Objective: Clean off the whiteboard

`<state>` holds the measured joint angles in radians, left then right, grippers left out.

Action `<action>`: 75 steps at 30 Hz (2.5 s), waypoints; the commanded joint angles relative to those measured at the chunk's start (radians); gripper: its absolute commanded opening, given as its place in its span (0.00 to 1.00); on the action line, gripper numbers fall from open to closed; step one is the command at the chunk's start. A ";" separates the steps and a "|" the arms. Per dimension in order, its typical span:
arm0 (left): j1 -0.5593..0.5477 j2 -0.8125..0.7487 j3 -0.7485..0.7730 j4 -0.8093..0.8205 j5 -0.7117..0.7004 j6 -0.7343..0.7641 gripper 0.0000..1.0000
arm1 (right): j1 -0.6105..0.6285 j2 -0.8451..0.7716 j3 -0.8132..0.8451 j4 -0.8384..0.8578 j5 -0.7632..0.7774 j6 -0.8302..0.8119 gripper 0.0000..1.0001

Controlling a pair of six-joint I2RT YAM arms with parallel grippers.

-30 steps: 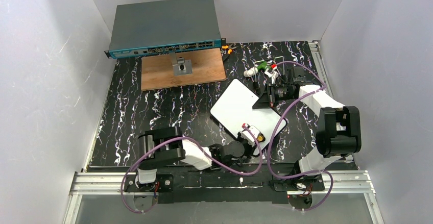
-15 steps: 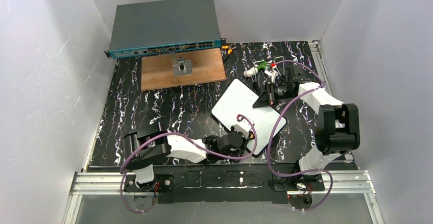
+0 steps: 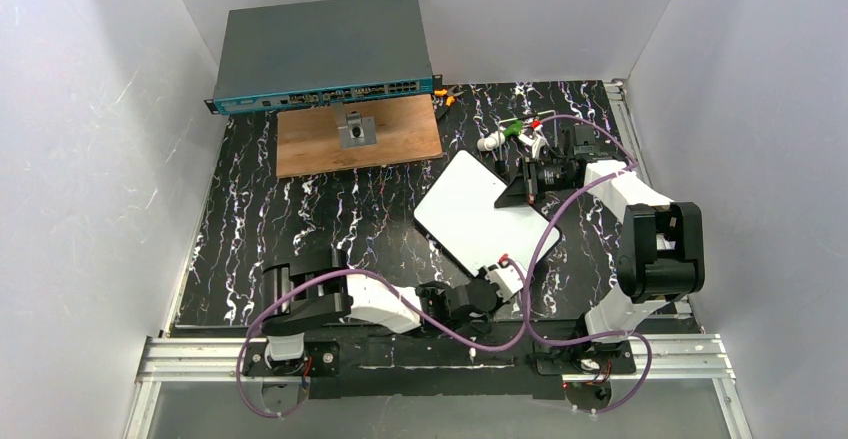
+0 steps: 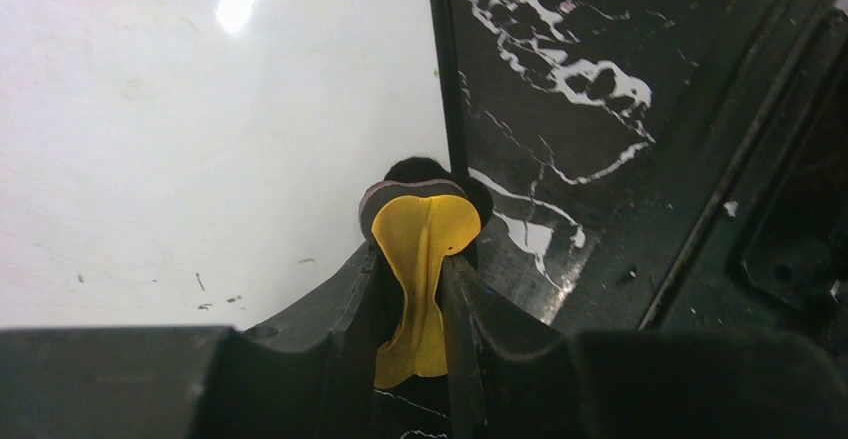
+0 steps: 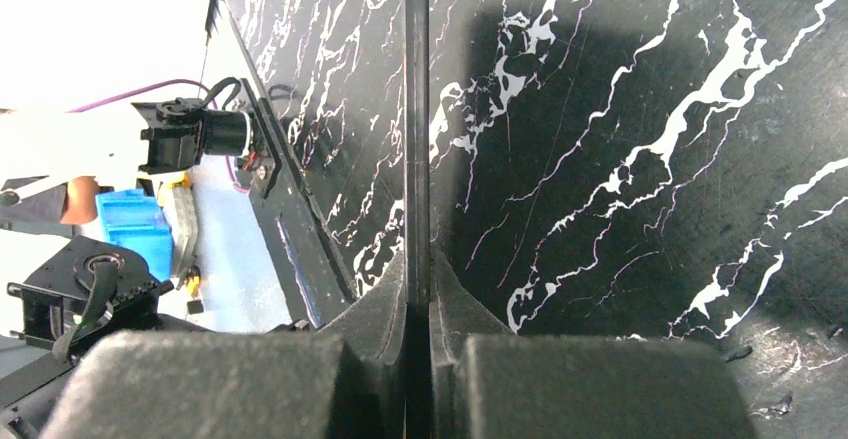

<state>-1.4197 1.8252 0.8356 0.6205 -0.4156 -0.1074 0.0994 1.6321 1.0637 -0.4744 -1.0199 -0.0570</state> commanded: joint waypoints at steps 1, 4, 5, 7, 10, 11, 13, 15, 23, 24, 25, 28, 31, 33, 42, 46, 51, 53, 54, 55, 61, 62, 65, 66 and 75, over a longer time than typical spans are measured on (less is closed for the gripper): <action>-0.001 0.000 0.066 -0.045 -0.149 0.039 0.00 | 0.005 -0.011 0.045 -0.021 -0.151 0.097 0.01; 0.001 -0.002 0.093 -0.049 -0.201 0.059 0.00 | 0.005 -0.010 0.045 -0.021 -0.152 0.097 0.01; 0.002 0.003 0.107 -0.056 -0.212 0.065 0.00 | 0.005 -0.011 0.044 -0.021 -0.153 0.097 0.01; 0.004 0.010 0.133 -0.068 -0.230 0.075 0.00 | 0.005 -0.014 0.042 -0.021 -0.152 0.097 0.01; 0.008 0.020 0.161 -0.087 -0.245 0.087 0.00 | 0.005 -0.017 0.038 -0.018 -0.152 0.097 0.01; 0.011 0.020 0.165 -0.089 -0.244 0.089 0.00 | 0.006 -0.018 0.038 -0.018 -0.152 0.097 0.01; 0.011 0.019 0.159 -0.090 -0.232 0.090 0.00 | 0.005 -0.019 0.037 -0.019 -0.152 0.097 0.01; 0.011 0.009 0.135 -0.078 -0.181 0.093 0.00 | 0.005 -0.020 0.036 -0.018 -0.151 0.095 0.01; -0.011 -0.023 0.049 -0.148 -0.024 0.095 0.00 | 0.004 -0.021 0.036 -0.020 -0.151 0.091 0.01; -0.017 -0.024 0.046 -0.173 -0.026 0.095 0.00 | 0.003 -0.021 0.036 -0.021 -0.152 0.091 0.01; -0.023 -0.025 0.043 -0.186 -0.031 0.094 0.00 | 0.002 -0.021 0.036 -0.021 -0.151 0.090 0.01; -0.040 -0.028 0.032 -0.218 -0.041 0.094 0.00 | 0.002 -0.020 0.037 -0.021 -0.150 0.088 0.01; -0.052 -0.034 0.016 -0.224 -0.044 0.092 0.00 | 0.002 -0.019 0.038 -0.023 -0.149 0.088 0.01; -0.053 -0.039 0.009 -0.219 -0.047 0.089 0.00 | 0.003 -0.020 0.037 -0.024 -0.150 0.087 0.01; -0.030 -0.020 0.095 -0.194 -0.128 0.144 0.00 | 0.000 -0.020 0.036 -0.024 -0.150 0.086 0.01; 0.008 -0.012 0.163 -0.185 -0.141 0.147 0.00 | -0.001 -0.024 0.032 -0.023 -0.150 0.087 0.01; 0.035 -0.010 0.222 -0.164 -0.118 0.165 0.00 | -0.004 -0.026 0.031 -0.021 -0.151 0.086 0.01; 0.040 -0.007 0.231 -0.166 -0.106 0.163 0.00 | -0.005 -0.025 0.031 -0.021 -0.150 0.086 0.01; 0.041 -0.006 0.228 -0.167 -0.099 0.159 0.00 | -0.006 -0.027 0.031 -0.021 -0.151 0.086 0.01; 0.042 -0.007 0.221 -0.166 -0.092 0.154 0.00 | -0.007 -0.027 0.031 -0.022 -0.151 0.086 0.01; 0.041 -0.035 0.133 -0.159 0.002 0.128 0.00 | -0.010 -0.028 0.030 -0.021 -0.153 0.086 0.01; 0.040 -0.041 0.123 -0.174 0.032 0.124 0.00 | -0.010 -0.026 0.030 -0.022 -0.154 0.085 0.01; 0.014 -0.045 0.094 -0.205 0.075 0.132 0.00 | -0.012 -0.028 0.029 -0.023 -0.152 0.085 0.01; 0.003 -0.044 0.088 -0.221 0.080 0.135 0.00 | -0.012 -0.028 0.029 -0.022 -0.151 0.085 0.01; -0.029 -0.023 0.103 -0.216 0.129 0.135 0.00 | -0.013 -0.024 0.029 -0.023 -0.150 0.085 0.01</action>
<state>-1.4479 1.8084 0.9077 0.4206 -0.3153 0.0254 0.0891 1.6321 1.0660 -0.4667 -1.0504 -0.0460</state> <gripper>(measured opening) 0.238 0.095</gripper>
